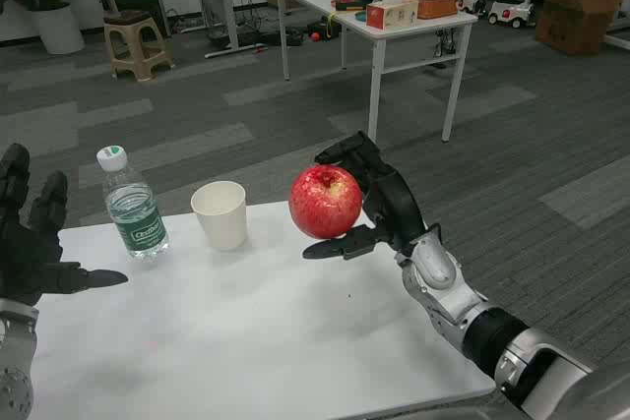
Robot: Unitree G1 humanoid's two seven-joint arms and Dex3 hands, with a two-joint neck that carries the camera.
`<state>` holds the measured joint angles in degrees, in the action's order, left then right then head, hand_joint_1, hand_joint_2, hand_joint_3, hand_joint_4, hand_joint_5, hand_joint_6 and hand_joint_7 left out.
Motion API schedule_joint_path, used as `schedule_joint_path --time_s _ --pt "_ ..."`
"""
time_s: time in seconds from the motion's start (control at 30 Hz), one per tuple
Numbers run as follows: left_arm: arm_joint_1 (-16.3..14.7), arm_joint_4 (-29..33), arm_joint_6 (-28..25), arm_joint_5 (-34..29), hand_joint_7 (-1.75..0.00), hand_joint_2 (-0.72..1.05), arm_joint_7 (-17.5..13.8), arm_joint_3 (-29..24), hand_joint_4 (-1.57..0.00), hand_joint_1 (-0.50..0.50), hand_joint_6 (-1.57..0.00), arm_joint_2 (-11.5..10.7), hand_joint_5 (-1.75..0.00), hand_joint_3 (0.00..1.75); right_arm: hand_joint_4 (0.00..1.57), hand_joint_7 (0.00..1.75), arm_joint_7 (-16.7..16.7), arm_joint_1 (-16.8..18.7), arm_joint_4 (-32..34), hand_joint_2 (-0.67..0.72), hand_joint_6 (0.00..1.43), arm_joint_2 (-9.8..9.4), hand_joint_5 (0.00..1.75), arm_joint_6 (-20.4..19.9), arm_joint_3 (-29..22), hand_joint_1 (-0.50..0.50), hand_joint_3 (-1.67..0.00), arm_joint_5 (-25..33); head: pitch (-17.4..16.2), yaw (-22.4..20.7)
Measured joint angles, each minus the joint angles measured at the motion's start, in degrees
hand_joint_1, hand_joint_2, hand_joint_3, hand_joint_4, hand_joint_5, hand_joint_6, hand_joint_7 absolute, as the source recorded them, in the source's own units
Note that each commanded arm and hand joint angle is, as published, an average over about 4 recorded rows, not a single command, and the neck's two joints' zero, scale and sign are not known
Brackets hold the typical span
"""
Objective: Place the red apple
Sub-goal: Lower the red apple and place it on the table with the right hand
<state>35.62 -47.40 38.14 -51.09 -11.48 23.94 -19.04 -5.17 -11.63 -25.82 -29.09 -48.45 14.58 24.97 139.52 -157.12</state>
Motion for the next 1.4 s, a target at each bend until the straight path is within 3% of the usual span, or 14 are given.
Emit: schedule_joint_path --time_s 0.2,0.6,0.83,1.03,1.17,1.4 --pt "-0.7 0.3 0.0 -0.1 0.00 -0.19 0.0 -1.3 0.00 -0.50 0.00 0.0 -0.21 0.00 0.34 1.54 -0.2 -1.6 -0.3 -0.29 0.91 1.16 1.65 0.0 2.1 0.19 -0.24 0.0 0.0 -1.2" --pt "-1.0 0.3 0.0 -0.1 -0.03 -0.19 0.0 -1.4 0.00 -0.50 0.00 -0.1 -0.21 0.04 0.34 1.54 -0.2 -1.6 -0.3 -0.29 0.91 1.22 1.65 0.0 2.1 0.17 -0.20 0.0 -0.1 -1.2" --pt "-1.0 0.3 0.0 -0.1 0.00 -0.19 0.0 -1.4 0.00 -0.50 0.00 -0.1 -0.10 0.00 0.31 1.54 -0.2 -1.7 -0.8 -0.29 0.91 1.14 1.65 -0.1 3.7 0.17 -0.24 0.0 -0.6 -1.4" --pt "-1.0 0.3 0.0 -0.1 0.00 -0.15 0.0 -1.4 0.00 -0.50 0.00 -0.1 -0.21 0.00 0.30 1.54 0.0 -1.8 -2.5 -0.29 0.91 0.59 1.65 -0.2 7.4 0.18 -0.20 0.0 -1.0 -1.5" --pt "-1.0 0.3 0.0 -0.1 -0.03 -0.19 0.0 -1.5 0.00 -0.50 0.00 -0.1 -0.10 0.00 0.28 1.54 0.6 -1.8 -5.1 -0.29 0.91 0.28 1.65 -0.4 9.5 0.17 -0.24 0.0 -1.1 -1.5" --pt "-1.0 0.3 0.0 -0.1 0.00 -0.19 0.0 -1.5 0.00 -0.50 0.00 -0.1 -0.21 0.04 0.23 1.54 2.0 -1.3 -8.9 -0.29 0.91 0.30 1.65 -0.5 10.4 0.21 -0.24 -0.9 -1.4 -1.3"
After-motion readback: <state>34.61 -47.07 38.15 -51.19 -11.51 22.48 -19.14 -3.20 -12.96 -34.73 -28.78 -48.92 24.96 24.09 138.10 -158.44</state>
